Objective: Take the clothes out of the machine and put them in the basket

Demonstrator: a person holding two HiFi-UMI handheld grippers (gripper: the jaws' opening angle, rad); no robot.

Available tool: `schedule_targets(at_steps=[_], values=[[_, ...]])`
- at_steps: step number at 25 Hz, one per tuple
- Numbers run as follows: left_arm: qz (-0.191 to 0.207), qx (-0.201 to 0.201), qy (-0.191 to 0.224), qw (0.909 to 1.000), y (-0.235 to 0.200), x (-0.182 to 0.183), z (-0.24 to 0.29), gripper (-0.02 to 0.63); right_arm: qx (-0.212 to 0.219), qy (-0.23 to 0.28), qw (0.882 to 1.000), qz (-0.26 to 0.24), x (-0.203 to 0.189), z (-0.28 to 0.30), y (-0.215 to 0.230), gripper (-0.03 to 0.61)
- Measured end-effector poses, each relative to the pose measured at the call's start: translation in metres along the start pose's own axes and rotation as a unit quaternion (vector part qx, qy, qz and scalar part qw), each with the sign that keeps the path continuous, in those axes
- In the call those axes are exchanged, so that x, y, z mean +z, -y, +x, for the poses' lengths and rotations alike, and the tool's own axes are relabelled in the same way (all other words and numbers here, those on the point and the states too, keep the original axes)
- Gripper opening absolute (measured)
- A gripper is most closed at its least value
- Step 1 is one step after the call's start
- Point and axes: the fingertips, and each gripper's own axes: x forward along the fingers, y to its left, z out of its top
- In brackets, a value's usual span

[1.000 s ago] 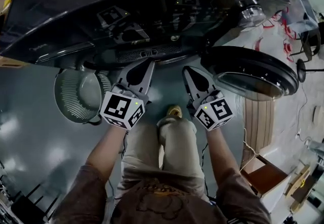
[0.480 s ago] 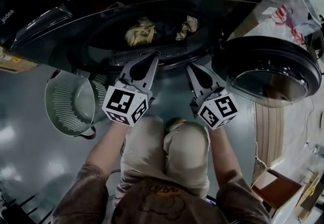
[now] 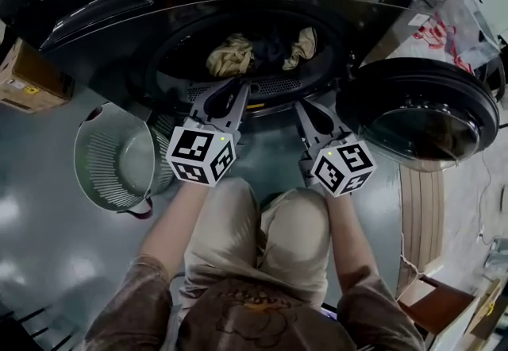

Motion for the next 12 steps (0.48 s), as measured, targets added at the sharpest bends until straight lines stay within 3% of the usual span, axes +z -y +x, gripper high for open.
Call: schedule_targets(at_steps=[7, 12], values=[[0.001, 0.0, -0.018, 0.9998, -0.008, -0.009, 0.005, 0.254, 0.003, -0.01, 1.0, -0.028, -0.006, 0.004, -0.012, -0.003], [0.046, -0.013, -0.047, 0.9977, -0.016, -0.021, 0.028, 0.422, 0.001, -0.014, 0.999, -0.032, -0.01, 0.002, -0.012, -0.003]])
